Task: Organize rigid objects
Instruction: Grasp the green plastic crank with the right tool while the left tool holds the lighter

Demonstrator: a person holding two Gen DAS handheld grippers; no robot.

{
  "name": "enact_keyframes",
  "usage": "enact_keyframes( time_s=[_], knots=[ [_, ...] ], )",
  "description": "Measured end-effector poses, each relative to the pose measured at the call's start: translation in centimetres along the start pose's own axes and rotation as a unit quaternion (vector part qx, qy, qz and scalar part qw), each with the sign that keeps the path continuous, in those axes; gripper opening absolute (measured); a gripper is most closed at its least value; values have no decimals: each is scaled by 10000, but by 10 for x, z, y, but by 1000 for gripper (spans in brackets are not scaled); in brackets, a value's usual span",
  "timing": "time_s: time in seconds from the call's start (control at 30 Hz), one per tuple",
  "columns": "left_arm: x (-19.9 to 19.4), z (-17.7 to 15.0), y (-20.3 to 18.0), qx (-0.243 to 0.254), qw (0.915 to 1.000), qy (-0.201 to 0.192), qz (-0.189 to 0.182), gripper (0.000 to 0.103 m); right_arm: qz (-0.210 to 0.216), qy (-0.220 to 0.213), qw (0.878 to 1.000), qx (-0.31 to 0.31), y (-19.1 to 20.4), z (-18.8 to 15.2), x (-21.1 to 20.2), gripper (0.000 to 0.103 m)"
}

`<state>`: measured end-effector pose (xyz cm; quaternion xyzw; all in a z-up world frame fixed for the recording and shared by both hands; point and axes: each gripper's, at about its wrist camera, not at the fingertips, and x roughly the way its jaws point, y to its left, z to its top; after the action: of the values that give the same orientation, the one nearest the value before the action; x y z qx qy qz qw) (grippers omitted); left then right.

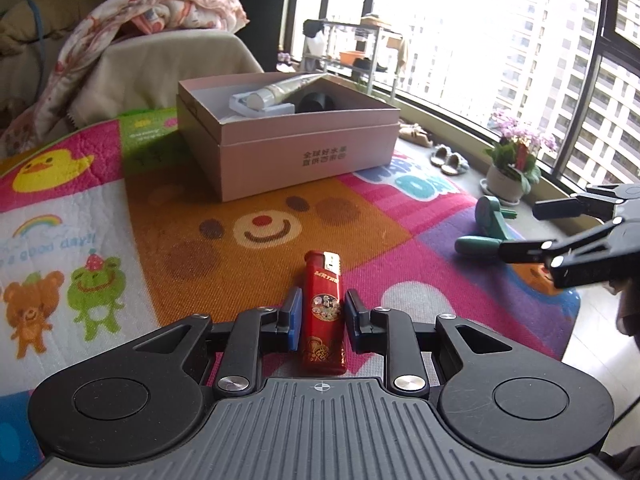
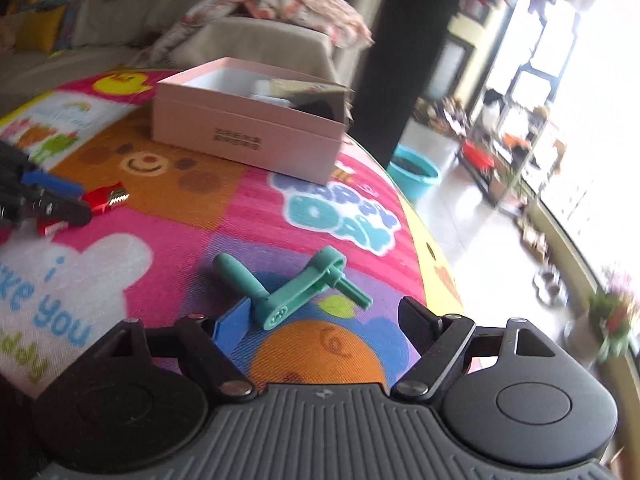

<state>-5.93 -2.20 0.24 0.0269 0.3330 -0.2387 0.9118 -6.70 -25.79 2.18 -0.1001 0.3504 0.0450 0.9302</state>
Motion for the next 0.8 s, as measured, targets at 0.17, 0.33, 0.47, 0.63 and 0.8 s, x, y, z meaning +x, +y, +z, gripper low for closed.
enact_keyframes(
  time_s=[0.17, 0.33, 0.47, 0.63, 0.8],
  knots=[
    [5, 1, 9, -265, 9993, -161, 190, 27, 126, -27, 9847, 1735, -31, 9, 6, 81],
    [5, 0, 9, -251, 9991, -202, 275, 27, -156, 15, 9715, 2367, -27, 14, 25, 81],
    [6, 0, 8, -205, 9991, -222, 305, 27, -427, 98, 9826, 1807, 5, 20, 40, 65],
    [5, -1, 11, -297, 9990, -245, 238, 27, 328, -79, 9938, 1060, 38, 35, 43, 44],
    [3, -4, 13, -374, 9987, -290, 185, 27, 414, -243, 9976, 507, 60, 35, 39, 44]
  ],
)
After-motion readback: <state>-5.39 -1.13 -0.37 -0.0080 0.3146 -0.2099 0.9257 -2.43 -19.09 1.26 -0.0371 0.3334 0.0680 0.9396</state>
